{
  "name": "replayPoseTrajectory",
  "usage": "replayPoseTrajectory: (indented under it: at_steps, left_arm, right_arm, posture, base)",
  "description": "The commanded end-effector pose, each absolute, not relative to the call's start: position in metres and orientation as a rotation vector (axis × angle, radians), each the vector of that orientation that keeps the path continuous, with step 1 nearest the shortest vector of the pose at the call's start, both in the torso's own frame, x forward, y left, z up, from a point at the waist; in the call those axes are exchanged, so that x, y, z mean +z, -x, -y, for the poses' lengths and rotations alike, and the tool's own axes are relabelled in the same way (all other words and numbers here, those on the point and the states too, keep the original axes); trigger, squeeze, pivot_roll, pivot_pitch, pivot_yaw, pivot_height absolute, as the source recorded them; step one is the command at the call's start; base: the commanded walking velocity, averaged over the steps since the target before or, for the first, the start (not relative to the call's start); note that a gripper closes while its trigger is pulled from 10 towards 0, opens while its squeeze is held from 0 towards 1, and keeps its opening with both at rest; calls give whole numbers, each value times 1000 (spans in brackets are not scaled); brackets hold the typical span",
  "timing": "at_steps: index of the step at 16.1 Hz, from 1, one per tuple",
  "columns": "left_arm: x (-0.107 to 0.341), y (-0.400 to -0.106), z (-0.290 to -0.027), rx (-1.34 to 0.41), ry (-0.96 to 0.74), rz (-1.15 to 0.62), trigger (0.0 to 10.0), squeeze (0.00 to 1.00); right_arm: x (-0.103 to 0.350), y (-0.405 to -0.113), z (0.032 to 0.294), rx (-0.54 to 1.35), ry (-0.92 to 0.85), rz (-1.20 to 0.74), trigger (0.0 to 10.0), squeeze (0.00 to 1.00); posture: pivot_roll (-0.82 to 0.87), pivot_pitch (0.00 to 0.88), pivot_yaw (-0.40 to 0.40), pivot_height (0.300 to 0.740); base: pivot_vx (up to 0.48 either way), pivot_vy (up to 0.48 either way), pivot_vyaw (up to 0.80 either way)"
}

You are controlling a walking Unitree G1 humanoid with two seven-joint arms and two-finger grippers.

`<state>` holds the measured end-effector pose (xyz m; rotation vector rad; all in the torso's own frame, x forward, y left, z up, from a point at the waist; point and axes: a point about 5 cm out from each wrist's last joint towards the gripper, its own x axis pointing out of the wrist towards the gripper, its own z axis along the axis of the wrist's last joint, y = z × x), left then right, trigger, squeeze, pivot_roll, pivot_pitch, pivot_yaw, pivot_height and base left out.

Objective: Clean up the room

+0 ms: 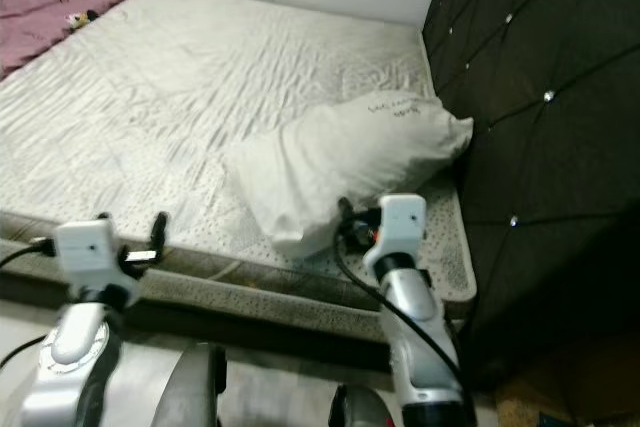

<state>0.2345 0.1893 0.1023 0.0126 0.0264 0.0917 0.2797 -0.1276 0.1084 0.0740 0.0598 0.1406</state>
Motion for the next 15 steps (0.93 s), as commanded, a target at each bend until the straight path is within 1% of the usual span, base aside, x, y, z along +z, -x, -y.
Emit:
replayPoseTrajectory:
  at_steps: [1,6,9,15]
  left_arm:
    - [104,-237,-179,55,9,-14,10000,0]
    - [103,-238,-178,49,10,-16,10000,0]
    - [103,-238,-177,44,4,-17,10000,0]
    - [102,-238,-175,25,9,-19,10000,0]
  right_arm:
    - [105,-278,139,108,-64,-72,10000,0]
    - [105,-279,140,112,-63,-75,10000,0]
    - [104,-279,140,115,-62,-77,10000,0]
    - [103,-278,138,129,-57,-74,10000,0]
  posture:
    - [80,12,-81,629]
    - [81,3,-85,629]
    - [83,0,-85,629]
    - [84,0,-84,629]
  base:
    - [289,0,0]
    - [286,0,0]
    - [0,0,0]
    - [348,0,0]
